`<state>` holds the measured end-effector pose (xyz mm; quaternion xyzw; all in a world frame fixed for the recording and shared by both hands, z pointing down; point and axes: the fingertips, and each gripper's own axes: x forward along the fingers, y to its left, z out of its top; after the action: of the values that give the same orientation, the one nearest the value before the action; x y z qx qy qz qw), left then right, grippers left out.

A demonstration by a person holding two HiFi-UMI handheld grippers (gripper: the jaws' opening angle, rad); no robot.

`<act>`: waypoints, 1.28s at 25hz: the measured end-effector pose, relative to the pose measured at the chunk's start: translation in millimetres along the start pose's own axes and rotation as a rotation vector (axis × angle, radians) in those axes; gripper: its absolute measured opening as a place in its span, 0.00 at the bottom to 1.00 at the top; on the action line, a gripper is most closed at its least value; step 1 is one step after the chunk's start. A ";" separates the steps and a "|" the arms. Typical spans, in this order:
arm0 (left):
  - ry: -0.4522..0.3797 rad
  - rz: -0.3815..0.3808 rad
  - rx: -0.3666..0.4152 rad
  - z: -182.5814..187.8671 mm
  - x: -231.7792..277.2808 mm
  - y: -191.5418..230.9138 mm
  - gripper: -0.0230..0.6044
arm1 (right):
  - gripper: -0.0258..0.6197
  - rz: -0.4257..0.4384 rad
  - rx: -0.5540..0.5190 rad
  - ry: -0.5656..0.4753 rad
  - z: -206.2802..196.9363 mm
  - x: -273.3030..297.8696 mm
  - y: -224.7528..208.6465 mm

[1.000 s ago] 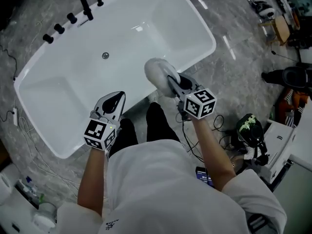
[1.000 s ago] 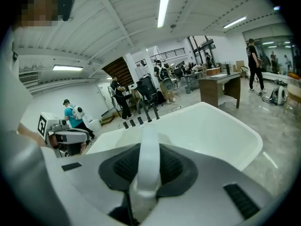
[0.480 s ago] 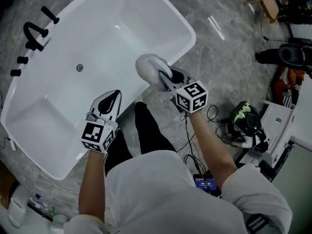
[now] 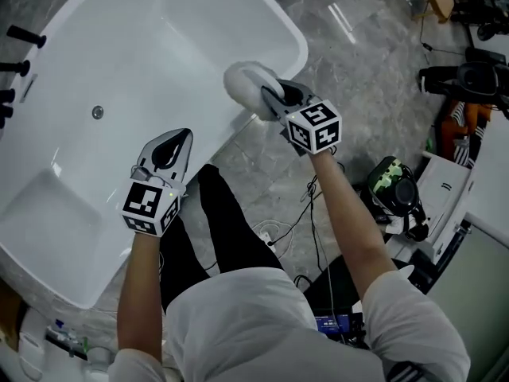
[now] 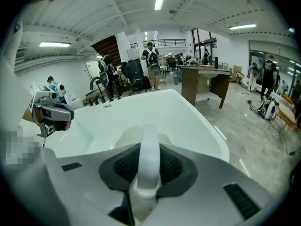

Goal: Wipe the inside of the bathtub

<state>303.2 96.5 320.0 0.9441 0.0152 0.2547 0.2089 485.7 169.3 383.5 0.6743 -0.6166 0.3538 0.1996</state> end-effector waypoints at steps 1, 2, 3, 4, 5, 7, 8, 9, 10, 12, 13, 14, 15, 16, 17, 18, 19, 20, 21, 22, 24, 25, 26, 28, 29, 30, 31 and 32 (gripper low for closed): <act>0.006 0.002 -0.001 -3.0 9.3 4.1 0.05 | 0.19 -0.001 -0.010 0.016 -3.4 6.3 -10.8; 0.011 0.004 -0.004 -6.3 18.1 8.5 0.05 | 0.19 -0.001 -0.027 0.034 -6.6 12.7 -20.9; 0.016 0.004 -0.010 -9.8 26.1 12.6 0.05 | 0.19 -0.002 -0.047 0.053 -9.7 18.7 -30.6; 0.020 0.004 -0.018 -13.3 33.1 16.2 0.05 | 0.19 -0.004 -0.069 0.071 -12.7 24.0 -40.0; 0.024 0.005 -0.027 -16.3 39.2 18.9 0.05 | 0.19 -0.005 -0.089 0.089 -15.2 28.4 -49.3; 0.030 0.008 -0.036 -19.3 50.4 21.6 0.05 | 0.19 -0.008 -0.122 0.125 -18.3 34.3 -69.5; 0.033 0.010 -0.036 -19.3 56.3 22.6 0.05 | 0.19 -0.010 -0.136 0.145 -19.0 36.8 -81.0; 0.035 0.012 -0.035 -18.8 62.5 24.0 0.05 | 0.19 -0.011 -0.147 0.166 -19.6 40.0 -93.2; 0.036 0.015 -0.035 -18.3 68.7 26.0 0.05 | 0.19 -0.011 -0.156 0.188 -20.1 44.0 -105.6; 0.036 0.024 -0.036 -18.4 80.2 30.6 0.05 | 0.19 -0.007 -0.171 0.235 -21.5 53.8 -128.0; 0.036 0.030 -0.038 -19.5 84.8 32.6 0.05 | 0.19 -0.001 -0.179 0.259 -22.5 59.1 -137.0; 0.036 0.036 -0.040 -21.2 88.7 34.5 0.05 | 0.19 0.006 -0.186 0.282 -23.6 64.4 -144.2; 0.038 0.042 -0.041 -23.2 92.0 36.4 0.05 | 0.19 0.014 -0.194 0.304 -24.3 69.8 -149.9; 0.042 0.047 -0.040 -25.4 94.7 38.6 0.05 | 0.19 0.019 -0.203 0.323 -24.6 75.4 -154.7; 0.046 0.051 -0.038 -27.7 96.9 41.1 0.05 | 0.19 0.022 -0.212 0.343 -25.0 81.2 -158.7; 0.049 0.056 -0.036 -30.0 98.3 44.0 0.05 | 0.19 0.024 -0.222 0.364 -26.1 87.2 -161.6; 0.051 0.061 -0.037 -32.4 98.6 47.1 0.05 | 0.19 0.027 -0.234 0.386 -28.0 93.3 -163.0; 0.052 0.067 -0.042 -34.8 97.8 50.2 0.05 | 0.19 0.032 -0.248 0.409 -30.7 99.3 -162.8; 0.053 0.073 -0.047 -37.3 96.7 53.1 0.05 | 0.19 0.036 -0.263 0.430 -33.8 104.9 -161.9; 0.053 0.079 -0.052 -39.7 95.9 55.7 0.05 | 0.19 0.038 -0.278 0.452 -36.8 109.6 -161.6; 0.055 0.084 -0.055 -44.3 95.9 59.8 0.05 | 0.19 0.032 -0.305 0.495 -41.8 116.2 -163.7; 0.056 0.084 -0.055 -46.7 96.1 61.5 0.05 | 0.19 0.028 -0.313 0.513 -44.1 118.7 -165.1; 0.057 0.085 -0.055 -49.3 96.0 62.9 0.05 | 0.19 0.023 -0.320 0.526 -45.9 120.9 -165.9; 0.060 0.088 -0.056 -54.3 94.3 64.7 0.05 | 0.19 0.011 -0.339 0.544 -47.3 124.2 -166.1; 0.061 0.090 -0.057 -56.5 93.1 65.3 0.05 | 0.19 0.003 -0.353 0.555 -47.5 125.8 -165.6; 0.063 0.090 -0.057 -58.5 91.9 65.8 0.05 | 0.19 -0.002 -0.368 0.570 -48.9 127.7 -164.8; 0.064 0.090 -0.057 -60.5 90.9 66.5 0.05 | 0.19 -0.003 -0.381 0.589 -51.6 129.8 -163.9; 0.064 0.089 -0.057 -62.5 90.3 67.5 0.05 | 0.19 -0.001 -0.392 0.608 -54.5 132.1 -163.1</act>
<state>346.0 71.3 438.9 0.9287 -0.0274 0.2942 0.2239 630.4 142.6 542.9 0.4874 -0.5849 0.4131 0.4996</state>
